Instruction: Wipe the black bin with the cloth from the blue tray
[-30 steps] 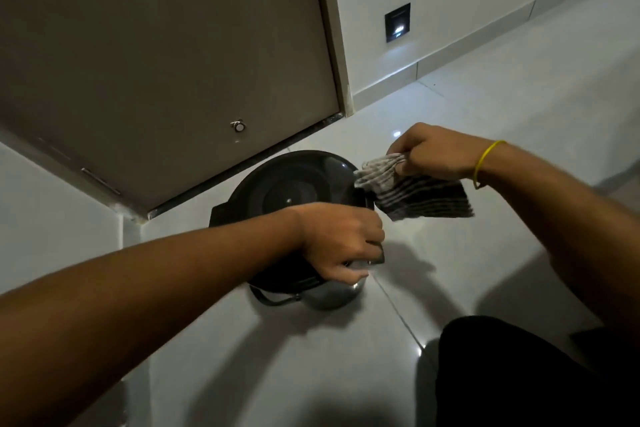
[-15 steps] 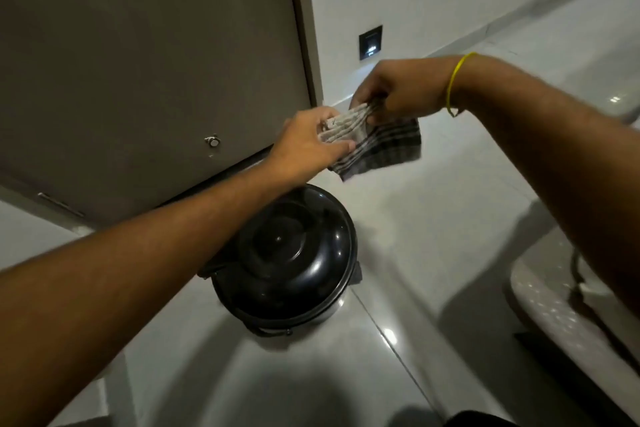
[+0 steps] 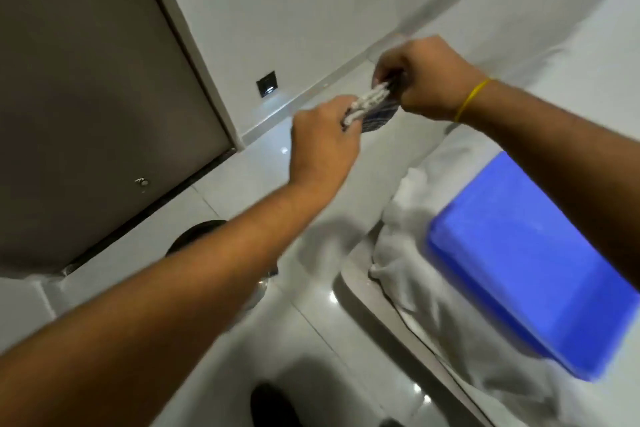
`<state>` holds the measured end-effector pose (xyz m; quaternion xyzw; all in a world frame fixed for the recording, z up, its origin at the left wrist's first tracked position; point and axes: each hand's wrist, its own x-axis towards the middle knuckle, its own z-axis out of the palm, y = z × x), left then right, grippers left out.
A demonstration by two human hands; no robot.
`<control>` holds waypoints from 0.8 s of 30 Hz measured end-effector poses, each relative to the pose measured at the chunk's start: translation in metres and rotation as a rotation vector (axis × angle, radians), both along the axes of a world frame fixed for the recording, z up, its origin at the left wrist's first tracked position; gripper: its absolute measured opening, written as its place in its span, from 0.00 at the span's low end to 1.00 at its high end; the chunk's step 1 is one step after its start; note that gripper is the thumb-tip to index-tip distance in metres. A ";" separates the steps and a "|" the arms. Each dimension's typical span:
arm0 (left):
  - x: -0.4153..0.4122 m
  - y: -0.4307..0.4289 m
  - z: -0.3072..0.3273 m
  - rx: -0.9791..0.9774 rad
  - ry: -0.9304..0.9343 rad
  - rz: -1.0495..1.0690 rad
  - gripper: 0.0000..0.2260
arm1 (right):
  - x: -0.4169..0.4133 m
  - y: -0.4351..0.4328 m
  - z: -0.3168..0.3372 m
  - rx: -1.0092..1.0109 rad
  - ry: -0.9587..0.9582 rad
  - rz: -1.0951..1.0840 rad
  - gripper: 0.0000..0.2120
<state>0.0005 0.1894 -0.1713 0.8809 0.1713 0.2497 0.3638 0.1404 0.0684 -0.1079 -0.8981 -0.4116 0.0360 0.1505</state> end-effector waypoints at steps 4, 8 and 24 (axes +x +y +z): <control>0.003 -0.117 0.014 0.052 0.089 -0.175 0.14 | 0.002 -0.122 0.011 0.091 0.142 -0.100 0.19; -0.012 -0.244 -0.017 0.047 0.270 -0.376 0.17 | -0.014 -0.253 -0.040 0.131 0.254 -0.231 0.22; -0.076 -0.268 -0.056 0.261 0.579 -0.169 0.29 | -0.093 -0.286 -0.097 -0.209 0.145 -0.178 0.40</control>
